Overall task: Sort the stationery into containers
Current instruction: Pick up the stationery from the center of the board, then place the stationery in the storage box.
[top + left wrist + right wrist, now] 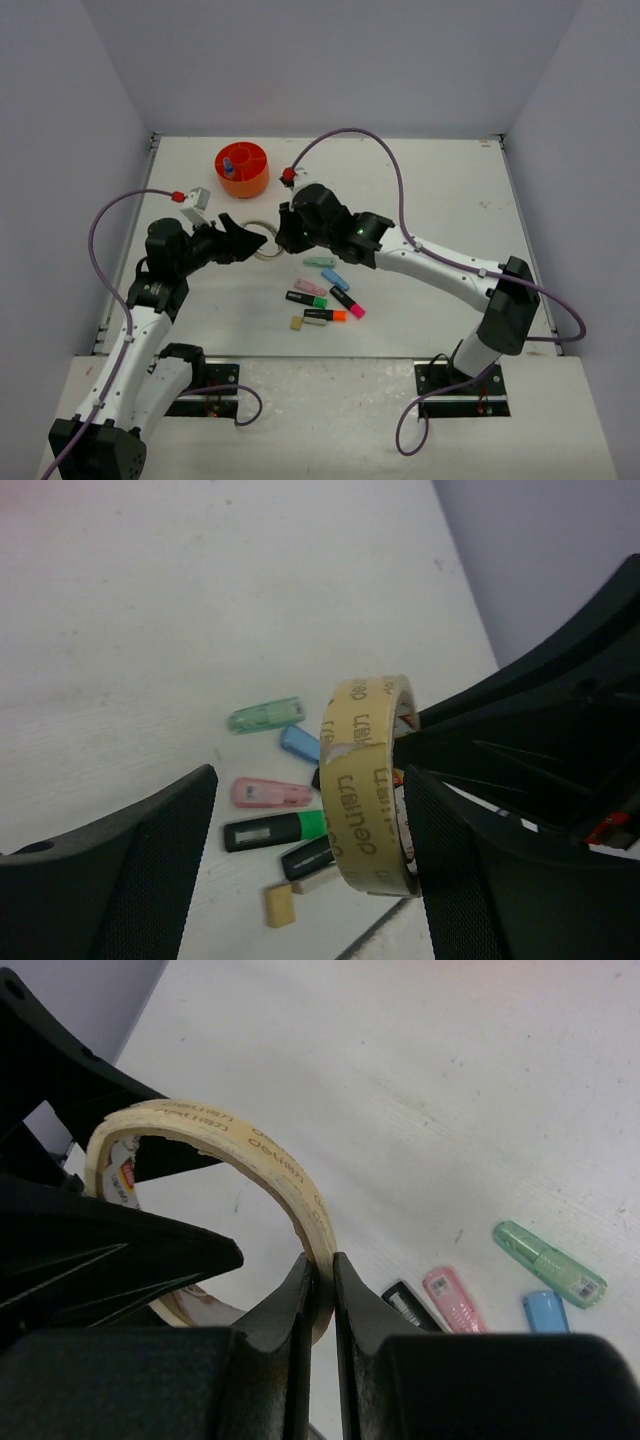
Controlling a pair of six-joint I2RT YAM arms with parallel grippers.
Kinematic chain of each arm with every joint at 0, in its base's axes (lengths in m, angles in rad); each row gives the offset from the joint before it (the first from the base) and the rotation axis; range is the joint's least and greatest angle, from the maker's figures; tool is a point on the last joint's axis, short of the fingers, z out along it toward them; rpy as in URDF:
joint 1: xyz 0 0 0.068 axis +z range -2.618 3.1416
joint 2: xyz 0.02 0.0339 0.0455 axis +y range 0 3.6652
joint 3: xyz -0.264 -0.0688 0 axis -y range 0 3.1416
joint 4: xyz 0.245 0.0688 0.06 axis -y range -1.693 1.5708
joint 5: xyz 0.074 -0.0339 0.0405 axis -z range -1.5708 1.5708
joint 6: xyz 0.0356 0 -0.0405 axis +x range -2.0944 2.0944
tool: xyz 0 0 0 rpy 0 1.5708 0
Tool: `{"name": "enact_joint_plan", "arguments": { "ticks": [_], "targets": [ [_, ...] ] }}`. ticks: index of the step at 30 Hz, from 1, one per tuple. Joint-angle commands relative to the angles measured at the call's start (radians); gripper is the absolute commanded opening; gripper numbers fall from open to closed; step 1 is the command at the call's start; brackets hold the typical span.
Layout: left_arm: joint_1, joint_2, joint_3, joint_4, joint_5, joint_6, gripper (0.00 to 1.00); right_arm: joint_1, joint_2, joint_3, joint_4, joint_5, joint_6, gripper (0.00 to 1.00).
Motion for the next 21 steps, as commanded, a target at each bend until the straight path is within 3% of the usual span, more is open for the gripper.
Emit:
{"name": "enact_joint_plan", "arguments": {
  "ticks": [1, 4, 6, 8, 10, 12, 14, 18, 20, 21],
  "targets": [
    [0.006, 0.011, -0.004, 0.184, 0.172, -0.053, 0.66, 0.004, -0.038, -0.056, 0.083, -0.058, 0.035, 0.00],
    [0.006, 0.017, -0.014, 0.199, 0.186, -0.065, 0.45, 0.005, -0.058, -0.070, 0.098, -0.058, 0.037, 0.00],
    [0.006, 0.015, -0.021, 0.236, 0.191, -0.074, 0.41, 0.005, -0.059, -0.067, 0.097, -0.059, 0.034, 0.00],
    [0.006, 0.012, -0.024, 0.253, 0.199, -0.080, 0.46, 0.004, -0.058, -0.064, 0.094, -0.057, 0.030, 0.00],
    [0.006, 0.010, -0.020, 0.260, 0.198, -0.080, 0.70, 0.005, -0.057, -0.064, 0.092, -0.055, 0.029, 0.00],
    [0.006, 0.008, -0.012, 0.258, 0.198, -0.079, 0.71, 0.004, -0.057, -0.070, 0.090, -0.046, 0.028, 0.00],
    [0.005, 0.007, 0.003, 0.245, 0.197, -0.072, 0.63, 0.004, -0.059, -0.075, 0.089, -0.039, 0.027, 0.00],
    [0.006, 0.006, 0.017, 0.240, 0.204, -0.069, 0.19, 0.003, -0.059, -0.082, 0.090, -0.024, 0.024, 0.00],
    [0.006, 0.012, 0.023, 0.233, 0.205, -0.069, 0.02, 0.003, -0.060, -0.084, 0.092, -0.024, 0.024, 0.00],
    [0.006, 0.016, 0.026, 0.228, 0.201, -0.068, 0.00, 0.004, -0.061, -0.085, 0.092, -0.024, 0.024, 0.00]
  ]
}}
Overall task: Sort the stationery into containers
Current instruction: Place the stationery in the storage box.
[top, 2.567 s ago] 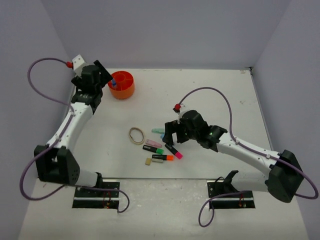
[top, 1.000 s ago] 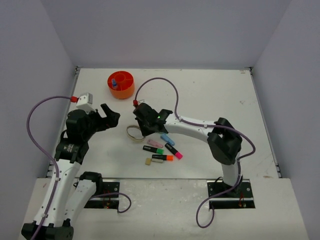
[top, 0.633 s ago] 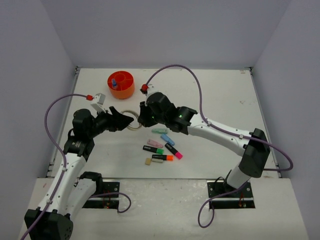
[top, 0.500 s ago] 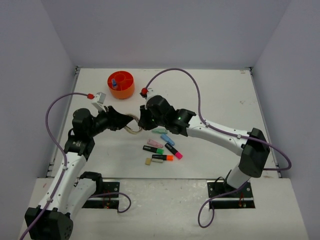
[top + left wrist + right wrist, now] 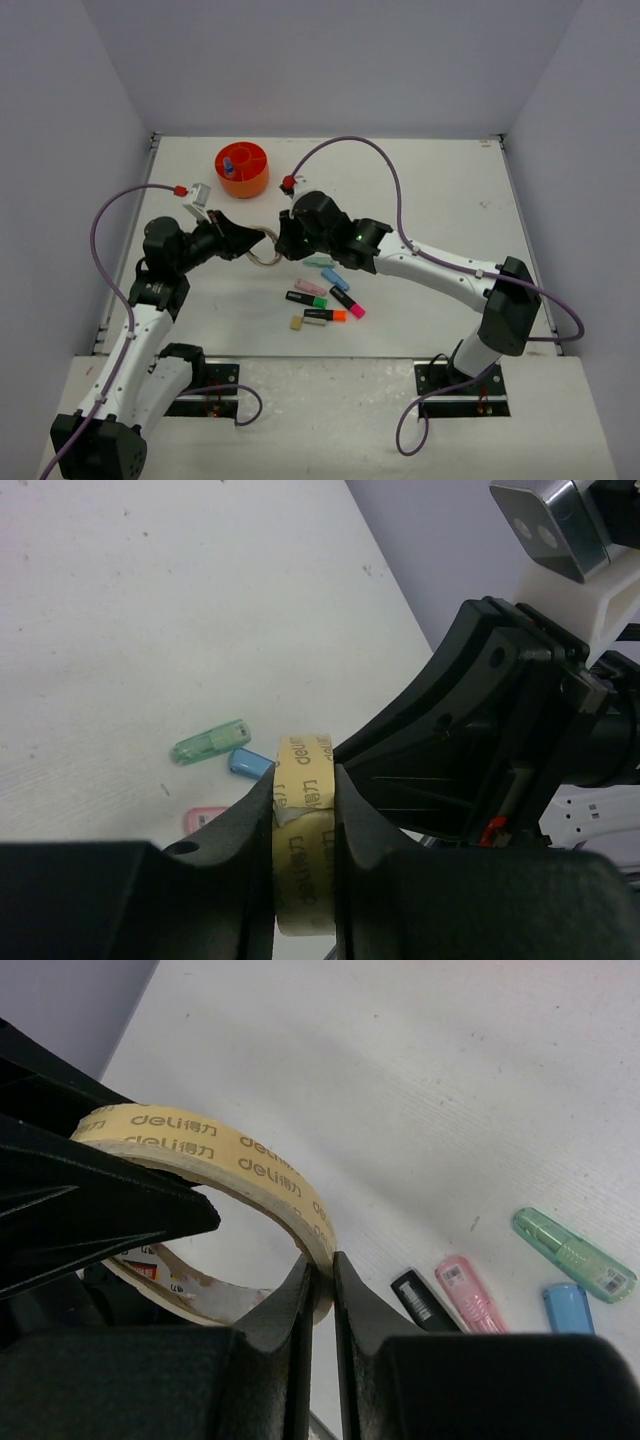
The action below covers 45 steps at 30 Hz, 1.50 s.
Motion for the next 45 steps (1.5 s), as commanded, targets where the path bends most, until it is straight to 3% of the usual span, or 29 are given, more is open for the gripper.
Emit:
{"name": "enact_joint_plan", "arguments": {
  "ticks": [1, 2, 3, 4, 7, 10, 18, 24, 28, 31, 35, 45],
  "targets": [
    [0.000, 0.005, 0.051, 0.024, 0.022, 0.010, 0.00, 0.002, -0.043, -0.010, 0.037, 0.018, 0.004, 0.04],
    [0.000, 0.012, 0.064, -0.002, -0.003, 0.022, 0.00, 0.001, -0.048, -0.013, 0.038, 0.023, 0.001, 0.17],
    [0.001, 0.021, 0.085, -0.050, -0.048, 0.037, 0.00, 0.001, -0.054, -0.016, 0.038, 0.033, -0.002, 0.52],
    [0.001, 0.036, 0.100, -0.072, -0.120, 0.059, 0.00, 0.001, -0.060, -0.023, 0.034, 0.041, -0.007, 0.97],
    [0.000, 0.114, 0.230, -0.233, -0.395, 0.106, 0.00, -0.018, -0.090, -0.037, -0.042, 0.128, 0.002, 0.99],
    [0.001, 0.225, 0.365, -0.252, -0.607, 0.191, 0.00, -0.054, -0.202, -0.108, -0.053, 0.174, 0.001, 0.99],
    [0.064, 0.691, 0.827, -0.187, -0.755, 0.419, 0.00, -0.106, -0.511, -0.321, -0.066, 0.217, -0.009, 0.99],
    [0.148, 0.942, 1.015, 0.064, -0.677, 0.620, 0.00, -0.106, -0.659, -0.423, -0.093, 0.108, -0.021, 0.99],
    [0.209, 1.119, 1.101, 0.167, -0.366, 0.658, 0.00, -0.105, -0.725, -0.452, -0.141, 0.094, -0.028, 0.99],
    [0.245, 1.253, 1.202, 0.156, -0.144, 0.643, 0.00, -0.104, -0.750, -0.470, -0.150, 0.067, -0.041, 0.99],
    [0.250, 1.333, 1.232, 0.169, -0.116, 0.633, 0.00, -0.106, -0.749, -0.476, -0.168, 0.069, -0.044, 0.99],
    [0.254, 1.354, 1.138, 0.256, -0.081, 0.599, 0.01, -0.104, -0.690, -0.454, -0.163, 0.059, -0.044, 0.99]
  ]
}}
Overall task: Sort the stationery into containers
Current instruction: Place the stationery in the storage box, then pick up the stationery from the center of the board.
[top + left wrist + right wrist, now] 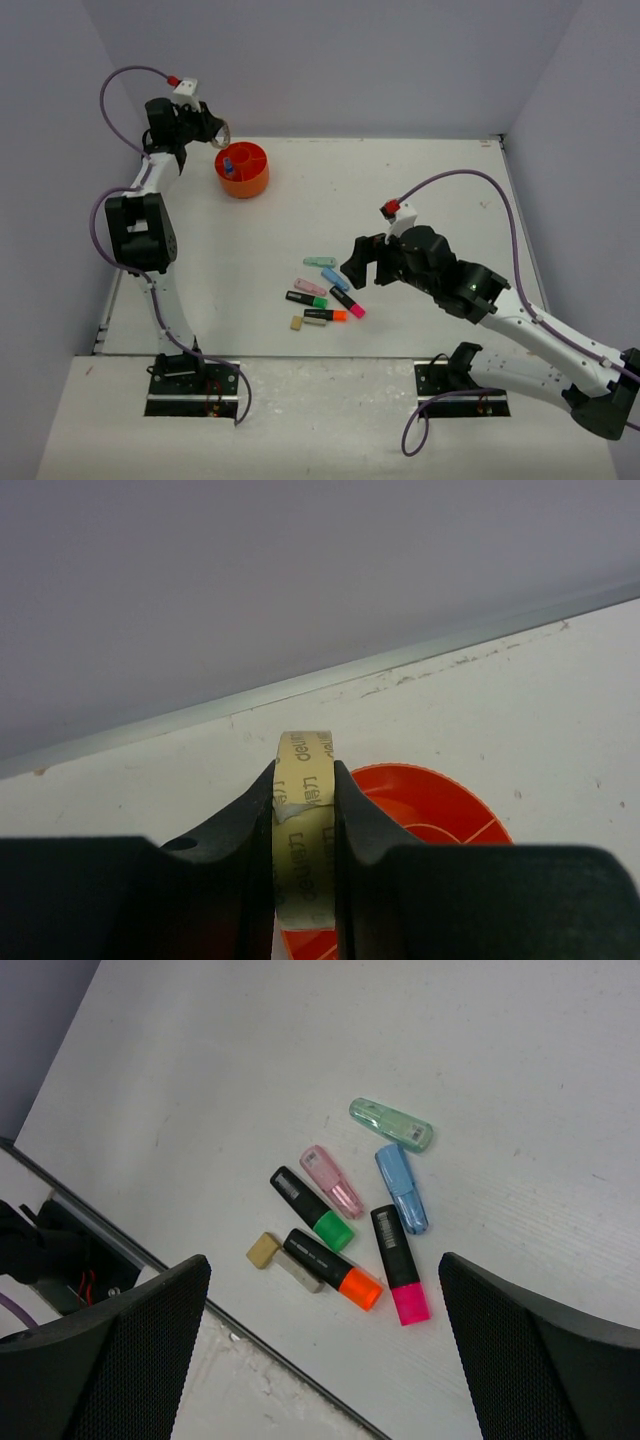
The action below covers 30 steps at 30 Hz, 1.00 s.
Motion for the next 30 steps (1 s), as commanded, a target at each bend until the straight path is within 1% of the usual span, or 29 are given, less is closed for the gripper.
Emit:
{"name": "enact_joint_plan", "arguments": {
  "ticks": [1, 3, 8, 11, 12, 14, 15, 16, 18, 20, 24, 25, 27, 29, 30],
  "targets": [
    [0.002, -0.027, -0.049, 0.118, 0.040, -0.005, 0.02, 0.006, 0.028, 0.015, 0.004, -0.020, -0.010, 0.99],
    [0.002, -0.026, -0.075, 0.118, 0.023, 0.000, 0.04, 0.005, 0.034, 0.016, 0.005, -0.022, -0.010, 0.99],
    [0.006, -0.033, -0.139, 0.134, -0.003, 0.007, 0.06, 0.004, 0.022, 0.010, 0.009, -0.024, -0.011, 0.99],
    [0.010, -0.049, -0.166, 0.147, 0.005, 0.003, 0.13, 0.004, 0.012, 0.003, 0.005, -0.021, -0.016, 0.99],
    [0.010, -0.052, -0.168, 0.148, 0.004, -0.001, 0.17, 0.004, 0.010, 0.001, 0.004, -0.018, -0.016, 0.99],
    [0.012, -0.065, -0.170, 0.150, 0.002, -0.008, 0.34, 0.005, 0.006, -0.003, 0.005, -0.016, -0.017, 0.99],
    [0.011, -0.074, -0.174, 0.152, -0.004, -0.013, 0.40, 0.004, 0.005, -0.006, 0.008, -0.016, -0.017, 0.99],
    [0.010, -0.084, -0.180, 0.158, -0.013, -0.021, 0.45, 0.004, 0.003, -0.009, 0.013, -0.018, -0.017, 0.99],
    [0.011, -0.109, -0.198, 0.175, -0.032, -0.028, 0.53, 0.005, 0.003, -0.014, 0.021, -0.021, -0.017, 0.99],
    [0.010, -0.155, -0.220, 0.190, -0.055, -0.036, 0.56, 0.004, 0.008, -0.022, 0.036, -0.025, -0.021, 0.99],
    [0.016, -0.248, -0.234, 0.173, -0.181, -0.082, 0.62, 0.006, 0.034, -0.043, 0.066, -0.023, -0.032, 0.99],
    [0.018, -0.291, -0.223, 0.138, -0.239, -0.112, 0.69, 0.006, 0.052, -0.044, 0.072, -0.014, -0.038, 0.99],
    [0.023, -0.346, -0.165, -0.030, -0.424, -0.227, 1.00, 0.006, 0.113, -0.039, 0.080, -0.003, -0.055, 0.99],
    [0.033, -0.390, -0.131, -0.183, -0.504, -0.336, 1.00, 0.004, 0.163, -0.021, 0.073, 0.000, -0.068, 0.99],
    [0.049, -0.457, -0.157, -0.258, -0.520, -0.434, 1.00, 0.004, 0.208, -0.003, 0.064, -0.001, -0.086, 0.99]
  ]
}}
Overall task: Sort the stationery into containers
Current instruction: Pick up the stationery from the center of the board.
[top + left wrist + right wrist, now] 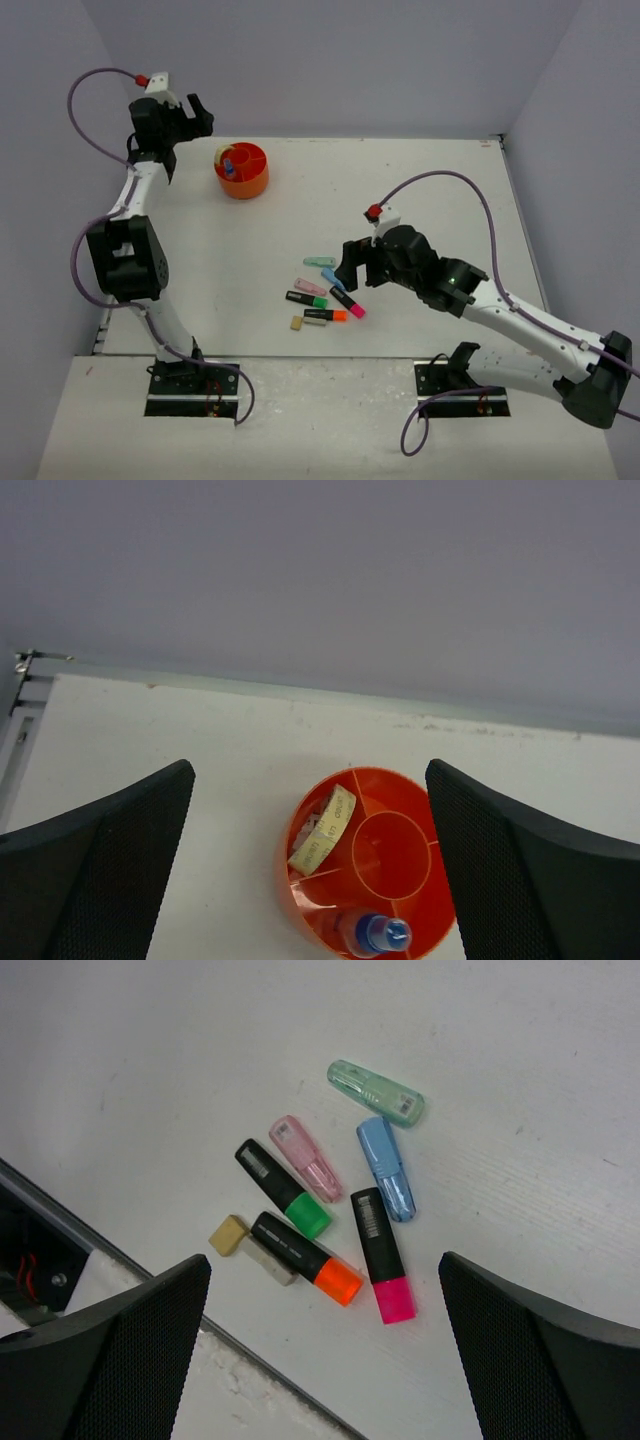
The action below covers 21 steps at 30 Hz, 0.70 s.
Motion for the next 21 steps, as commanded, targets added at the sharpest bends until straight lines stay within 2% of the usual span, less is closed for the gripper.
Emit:
{"name": "enact_joint_plan", "arguments": {
  "ticks": [1, 3, 4, 6, 10, 11, 13, 14, 18, 21],
  "targets": [
    [0.049, -0.252, -0.015, -0.246, -0.228, -0.339, 1.00, 0.005, 0.117, 0.046, 0.004, 0.025, -0.068, 0.99],
    [0.065, -0.428, -0.134, -0.270, -0.240, -0.462, 1.00, 0.003, 0.180, 0.059, -0.009, 0.042, -0.079, 0.98],
    [0.075, -0.505, -0.246, -0.286, -0.233, -0.573, 1.00, 0.001, 0.199, 0.061, -0.013, 0.050, -0.085, 0.95],
    [0.089, -0.689, -0.380, -0.256, -0.177, -0.614, 1.00, -0.011, 0.265, 0.084, -0.028, 0.047, -0.091, 0.83],
    [0.089, -0.944, -0.638, -0.198, -0.085, -0.541, 1.00, -0.016, 0.383, 0.138, -0.069, 0.039, -0.113, 0.70],
    [0.087, -0.990, -0.670, -0.206, -0.071, -0.525, 1.00, -0.016, 0.405, 0.149, -0.072, 0.039, -0.123, 0.67],
    [0.031, -1.044, -0.670, -0.325, -0.072, -0.443, 1.00, -0.017, 0.463, 0.192, -0.081, 0.006, -0.154, 0.60],
    [0.015, -1.048, -0.681, -0.343, -0.038, -0.381, 1.00, -0.015, 0.484, 0.195, -0.067, -0.052, -0.171, 0.57],
    [-0.010, -1.101, -0.738, -0.439, 0.031, -0.260, 1.00, 0.032, 0.528, 0.207, -0.035, -0.136, -0.237, 0.56],
    [-0.044, -1.140, -0.801, -0.487, -0.022, -0.190, 1.00, 0.079, 0.559, 0.228, -0.049, -0.120, -0.268, 0.54]
  ]
}}
